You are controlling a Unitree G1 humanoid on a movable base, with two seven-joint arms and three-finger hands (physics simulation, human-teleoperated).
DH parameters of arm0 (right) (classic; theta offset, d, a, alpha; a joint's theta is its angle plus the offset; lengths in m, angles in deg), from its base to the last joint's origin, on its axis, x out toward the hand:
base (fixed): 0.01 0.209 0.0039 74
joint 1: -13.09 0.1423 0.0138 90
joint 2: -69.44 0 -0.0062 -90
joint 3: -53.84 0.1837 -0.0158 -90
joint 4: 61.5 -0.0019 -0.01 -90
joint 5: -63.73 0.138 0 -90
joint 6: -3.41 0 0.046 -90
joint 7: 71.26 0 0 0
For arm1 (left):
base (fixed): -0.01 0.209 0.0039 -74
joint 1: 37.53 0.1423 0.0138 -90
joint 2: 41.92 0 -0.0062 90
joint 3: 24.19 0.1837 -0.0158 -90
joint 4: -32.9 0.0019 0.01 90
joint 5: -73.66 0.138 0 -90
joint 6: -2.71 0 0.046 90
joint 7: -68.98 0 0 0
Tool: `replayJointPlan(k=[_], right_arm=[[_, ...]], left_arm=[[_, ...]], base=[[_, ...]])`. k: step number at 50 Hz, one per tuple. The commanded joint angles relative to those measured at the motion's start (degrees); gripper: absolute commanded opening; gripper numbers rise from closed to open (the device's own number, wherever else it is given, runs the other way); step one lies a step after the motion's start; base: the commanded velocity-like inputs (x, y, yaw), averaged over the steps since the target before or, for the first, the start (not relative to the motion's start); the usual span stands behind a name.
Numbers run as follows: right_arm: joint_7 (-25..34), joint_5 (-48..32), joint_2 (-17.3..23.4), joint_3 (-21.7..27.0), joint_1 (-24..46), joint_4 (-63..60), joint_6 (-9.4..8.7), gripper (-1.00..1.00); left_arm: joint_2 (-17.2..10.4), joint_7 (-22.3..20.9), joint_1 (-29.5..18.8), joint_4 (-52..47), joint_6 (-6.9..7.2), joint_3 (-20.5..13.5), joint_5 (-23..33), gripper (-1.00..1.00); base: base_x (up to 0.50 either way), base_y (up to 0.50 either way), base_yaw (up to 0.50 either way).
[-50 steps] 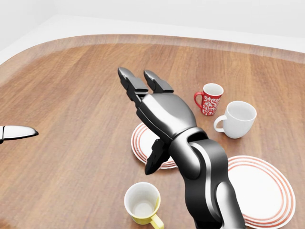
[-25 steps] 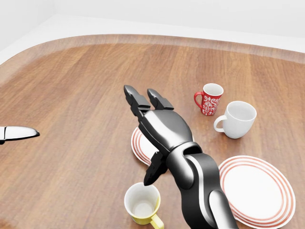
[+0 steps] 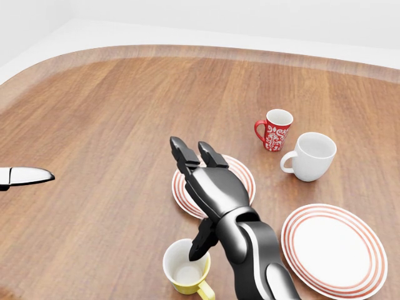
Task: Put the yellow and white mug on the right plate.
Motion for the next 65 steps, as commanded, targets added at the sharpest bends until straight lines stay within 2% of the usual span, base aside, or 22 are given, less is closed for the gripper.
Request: replayJointPlan(k=[1,9,45,65], right_arm=[[-4.80,0.82,-0.03,-0.21,-0.38,6.86,0.00,1.00],[-7.72,1.84,0.23,0.09,0.11,12.06,0.00,1.00],[-10.28,2.93,-1.12,-1.24,-0.85,15.76,0.00,1.00],[-13.74,3.24,-1.36,-1.63,-1.19,21.15,0.00,1.00]], left_arm=[[0.08,-0.09,0.06,-0.08,0.00,0.02,0.10,1.00],[0.26,-0.19,0.08,-0.01,0.00,0.26,0.27,1.00],[0.51,-0.44,0.37,-0.63,0.00,0.48,0.65,1.00],[0.64,-0.65,0.46,-0.82,0.00,0.46,0.79,1.00]], base=[[0.00,0.00,0.00],[0.00,0.00,0.00],[0.00,0.00,0.00],[0.00,0.00,0.00]])
